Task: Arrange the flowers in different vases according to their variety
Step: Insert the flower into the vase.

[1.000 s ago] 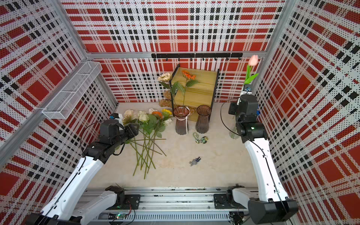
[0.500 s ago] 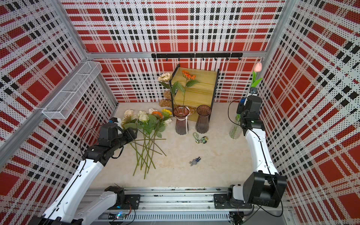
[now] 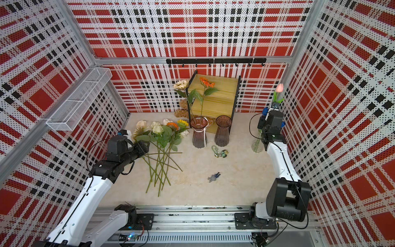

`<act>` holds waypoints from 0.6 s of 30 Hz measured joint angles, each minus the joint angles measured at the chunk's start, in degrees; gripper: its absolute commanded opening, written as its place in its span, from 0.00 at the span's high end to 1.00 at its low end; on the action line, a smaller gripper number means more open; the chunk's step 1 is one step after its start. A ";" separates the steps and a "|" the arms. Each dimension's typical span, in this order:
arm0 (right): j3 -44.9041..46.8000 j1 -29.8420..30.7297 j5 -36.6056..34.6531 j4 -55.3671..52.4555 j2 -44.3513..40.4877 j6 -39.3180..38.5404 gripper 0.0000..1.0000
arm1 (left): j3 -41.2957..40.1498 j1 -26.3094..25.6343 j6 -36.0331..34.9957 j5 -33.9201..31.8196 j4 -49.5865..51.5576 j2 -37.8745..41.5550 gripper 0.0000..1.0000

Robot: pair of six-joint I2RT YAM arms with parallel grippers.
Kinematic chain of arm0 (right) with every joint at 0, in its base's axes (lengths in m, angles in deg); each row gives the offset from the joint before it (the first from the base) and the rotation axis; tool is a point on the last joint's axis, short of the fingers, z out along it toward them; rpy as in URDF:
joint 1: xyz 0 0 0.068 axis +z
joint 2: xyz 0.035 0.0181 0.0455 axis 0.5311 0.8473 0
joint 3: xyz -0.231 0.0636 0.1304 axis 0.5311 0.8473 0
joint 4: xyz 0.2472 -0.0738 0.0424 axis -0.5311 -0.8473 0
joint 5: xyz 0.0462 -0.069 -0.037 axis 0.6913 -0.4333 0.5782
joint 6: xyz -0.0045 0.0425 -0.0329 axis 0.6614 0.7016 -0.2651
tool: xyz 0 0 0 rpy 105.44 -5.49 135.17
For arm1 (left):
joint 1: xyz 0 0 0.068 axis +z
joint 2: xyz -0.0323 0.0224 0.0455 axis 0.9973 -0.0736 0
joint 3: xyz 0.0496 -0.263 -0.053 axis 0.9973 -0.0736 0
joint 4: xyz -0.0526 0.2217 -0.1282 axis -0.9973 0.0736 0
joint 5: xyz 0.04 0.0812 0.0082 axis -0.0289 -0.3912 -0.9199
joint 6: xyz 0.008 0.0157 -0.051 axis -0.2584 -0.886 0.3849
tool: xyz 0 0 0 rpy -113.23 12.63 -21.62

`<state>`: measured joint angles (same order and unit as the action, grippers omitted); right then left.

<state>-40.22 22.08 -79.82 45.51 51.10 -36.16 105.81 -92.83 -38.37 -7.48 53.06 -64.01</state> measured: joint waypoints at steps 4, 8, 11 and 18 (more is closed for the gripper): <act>0.35 0.00 -1.01 -1.66 -0.15 0.87 0.00 | -0.07 0.02 0.00 0.17 0.15 0.07 0.41; -1.18 0.00 -1.57 -7.65 -1.70 2.08 0.00 | -0.07 0.37 0.07 0.33 0.57 -0.09 0.41; -4.72 0.00 -2.25 -14.45 -2.99 2.86 0.00 | -0.07 0.76 0.44 0.44 0.85 -0.79 0.41; -2.60 0.00 -2.29 -19.89 -10.97 2.62 0.00 | 0.07 1.44 1.01 0.90 1.25 -3.76 0.42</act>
<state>-42.82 22.08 -82.11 25.62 40.13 -33.54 105.88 -91.39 -37.36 -6.59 54.30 -67.77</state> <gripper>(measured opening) 0.999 0.582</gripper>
